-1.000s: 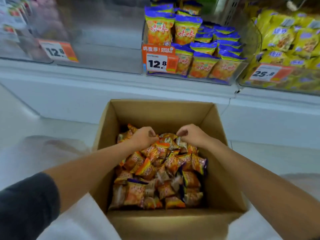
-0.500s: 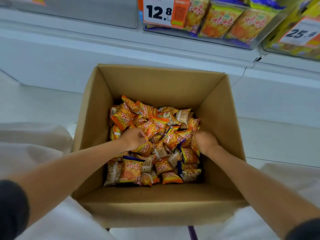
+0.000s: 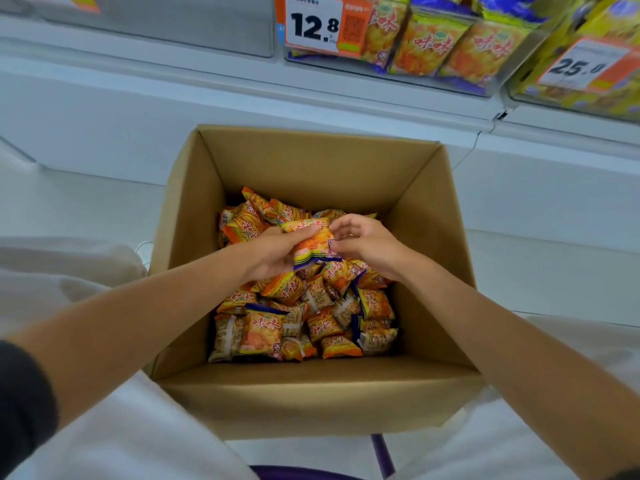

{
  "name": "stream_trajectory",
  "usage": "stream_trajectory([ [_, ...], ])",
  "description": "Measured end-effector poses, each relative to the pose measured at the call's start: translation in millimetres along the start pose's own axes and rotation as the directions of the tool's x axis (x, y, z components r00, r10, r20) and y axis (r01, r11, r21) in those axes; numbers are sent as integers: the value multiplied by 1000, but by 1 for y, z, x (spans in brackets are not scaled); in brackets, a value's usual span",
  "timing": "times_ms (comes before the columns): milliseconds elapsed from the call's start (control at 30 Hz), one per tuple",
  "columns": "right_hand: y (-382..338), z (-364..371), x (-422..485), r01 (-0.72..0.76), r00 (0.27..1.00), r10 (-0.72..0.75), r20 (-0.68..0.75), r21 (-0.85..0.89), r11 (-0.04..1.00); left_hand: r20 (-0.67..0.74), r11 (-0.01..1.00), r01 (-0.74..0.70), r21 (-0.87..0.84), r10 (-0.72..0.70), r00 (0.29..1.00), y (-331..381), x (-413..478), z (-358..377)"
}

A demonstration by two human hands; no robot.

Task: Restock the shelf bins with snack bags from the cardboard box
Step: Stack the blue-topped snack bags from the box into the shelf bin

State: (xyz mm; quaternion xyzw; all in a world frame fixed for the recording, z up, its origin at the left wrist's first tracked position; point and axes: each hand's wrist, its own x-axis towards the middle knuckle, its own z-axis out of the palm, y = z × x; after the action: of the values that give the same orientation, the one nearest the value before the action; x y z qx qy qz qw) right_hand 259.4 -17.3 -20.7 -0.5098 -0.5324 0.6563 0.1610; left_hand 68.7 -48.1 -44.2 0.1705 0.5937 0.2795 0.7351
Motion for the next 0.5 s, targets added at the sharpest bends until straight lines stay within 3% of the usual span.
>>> stream_trajectory([
  [67, 2, -8, 3, -23, 1000, 23, 2, -14, 1000, -102, 998, -51, 37, 54, 993, 0, 6, -3],
  [167, 16, -33, 13, -99, 989, 74, -129, -201, 974, -241, 994, -44, 100, 67, 968, -3, 16, -18],
  [333, 69, -52, 33, -311, 932, 238, -273, -265, 913, -328, 991, -28, 129, 69, 942, -13, 29, -30],
  [500, 111, -22, 56, -309, 951, 262, -165, -476, 823, -331, 992, 13, 129, 31, 943, -25, 32, -30],
])
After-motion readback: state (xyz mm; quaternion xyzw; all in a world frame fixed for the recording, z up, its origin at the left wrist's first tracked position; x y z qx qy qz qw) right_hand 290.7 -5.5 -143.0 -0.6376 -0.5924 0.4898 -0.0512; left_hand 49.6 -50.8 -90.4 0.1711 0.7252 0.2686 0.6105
